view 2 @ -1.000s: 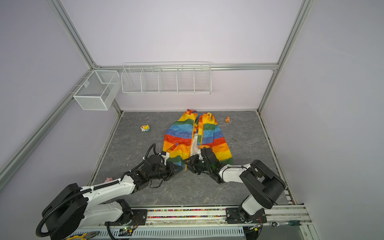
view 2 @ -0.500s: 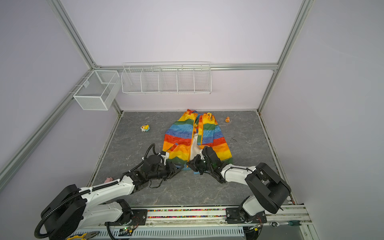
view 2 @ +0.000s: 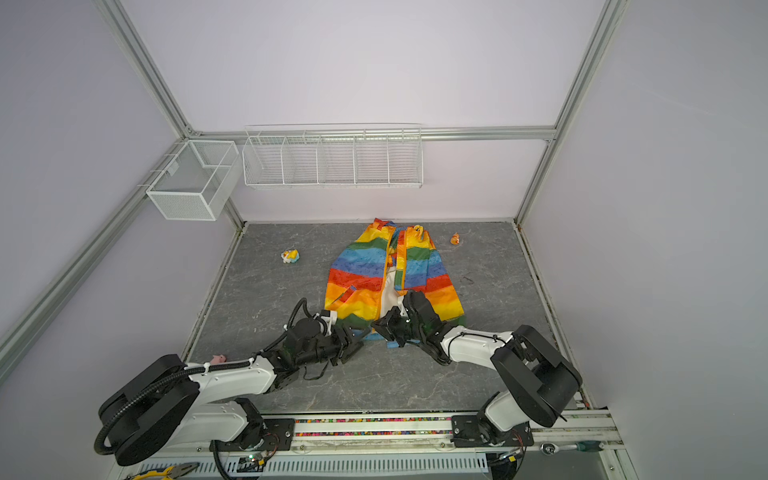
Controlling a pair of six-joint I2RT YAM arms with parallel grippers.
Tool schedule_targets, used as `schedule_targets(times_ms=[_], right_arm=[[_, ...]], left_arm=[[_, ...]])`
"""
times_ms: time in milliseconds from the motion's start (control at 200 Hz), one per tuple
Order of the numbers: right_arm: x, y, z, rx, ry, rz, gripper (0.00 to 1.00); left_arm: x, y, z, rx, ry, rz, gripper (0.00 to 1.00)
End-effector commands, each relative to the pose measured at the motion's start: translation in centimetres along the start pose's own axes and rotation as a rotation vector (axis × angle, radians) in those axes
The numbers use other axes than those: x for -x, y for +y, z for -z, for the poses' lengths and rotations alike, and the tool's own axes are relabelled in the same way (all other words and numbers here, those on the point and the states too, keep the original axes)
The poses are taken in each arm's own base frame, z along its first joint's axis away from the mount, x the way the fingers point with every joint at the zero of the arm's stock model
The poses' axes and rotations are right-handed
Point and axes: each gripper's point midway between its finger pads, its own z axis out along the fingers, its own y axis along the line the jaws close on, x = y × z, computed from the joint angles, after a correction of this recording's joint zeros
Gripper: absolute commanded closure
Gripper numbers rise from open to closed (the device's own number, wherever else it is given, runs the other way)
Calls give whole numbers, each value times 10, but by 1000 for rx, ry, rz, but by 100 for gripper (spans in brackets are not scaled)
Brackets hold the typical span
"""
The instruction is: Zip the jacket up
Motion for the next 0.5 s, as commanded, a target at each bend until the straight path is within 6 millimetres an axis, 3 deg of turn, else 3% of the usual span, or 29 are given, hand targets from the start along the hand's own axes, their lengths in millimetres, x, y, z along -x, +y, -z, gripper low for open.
schedule_targets(times_ms=[0, 240, 495], right_arm=[[-3, 12, 6, 30, 10, 3, 94], [-9, -1, 17, 8, 6, 7, 94], [-9, -15, 22, -28, -4, 14, 94]], left_arm=[[9, -29, -3, -130, -50, 2, 38], [13, -24, -15, -184, -57, 15, 45], [12, -21, -23, -219, -46, 25, 68]])
